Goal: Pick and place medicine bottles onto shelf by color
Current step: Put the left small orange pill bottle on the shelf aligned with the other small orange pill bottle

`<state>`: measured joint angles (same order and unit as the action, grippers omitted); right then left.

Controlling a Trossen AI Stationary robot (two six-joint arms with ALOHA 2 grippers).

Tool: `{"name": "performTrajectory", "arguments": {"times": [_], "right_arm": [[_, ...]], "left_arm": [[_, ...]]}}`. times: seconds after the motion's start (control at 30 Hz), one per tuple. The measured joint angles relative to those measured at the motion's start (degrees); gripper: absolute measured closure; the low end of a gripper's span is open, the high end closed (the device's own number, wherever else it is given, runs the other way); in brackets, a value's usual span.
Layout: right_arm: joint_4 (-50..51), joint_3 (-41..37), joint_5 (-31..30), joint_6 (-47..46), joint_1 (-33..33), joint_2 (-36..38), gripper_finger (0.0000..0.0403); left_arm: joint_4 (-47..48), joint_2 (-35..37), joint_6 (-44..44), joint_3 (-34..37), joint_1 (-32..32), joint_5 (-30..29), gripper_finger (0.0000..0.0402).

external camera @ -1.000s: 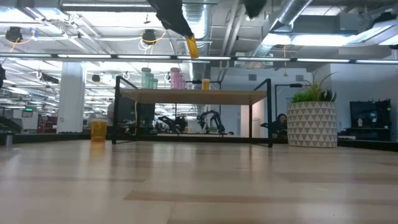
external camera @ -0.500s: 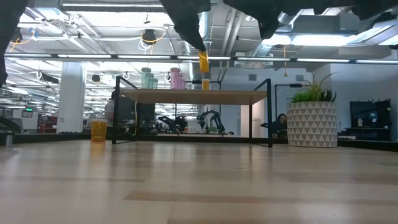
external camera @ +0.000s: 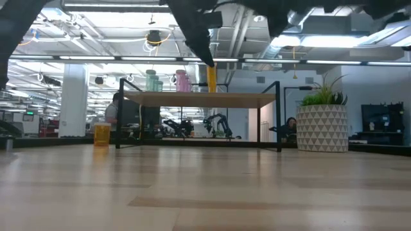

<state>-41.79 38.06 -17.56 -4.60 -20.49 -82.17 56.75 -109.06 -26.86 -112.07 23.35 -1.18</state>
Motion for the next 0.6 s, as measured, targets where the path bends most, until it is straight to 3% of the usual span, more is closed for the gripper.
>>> {"name": "performTrajectory", "arguments": {"times": [0.6], "right_arm": [[4.5,0.0,0.8,-1.4,0.7,-0.3,0.0241]], "left_arm": [[-4.0,0.2,-1.4,1.2,4.0,6.8,0.0283]]}}
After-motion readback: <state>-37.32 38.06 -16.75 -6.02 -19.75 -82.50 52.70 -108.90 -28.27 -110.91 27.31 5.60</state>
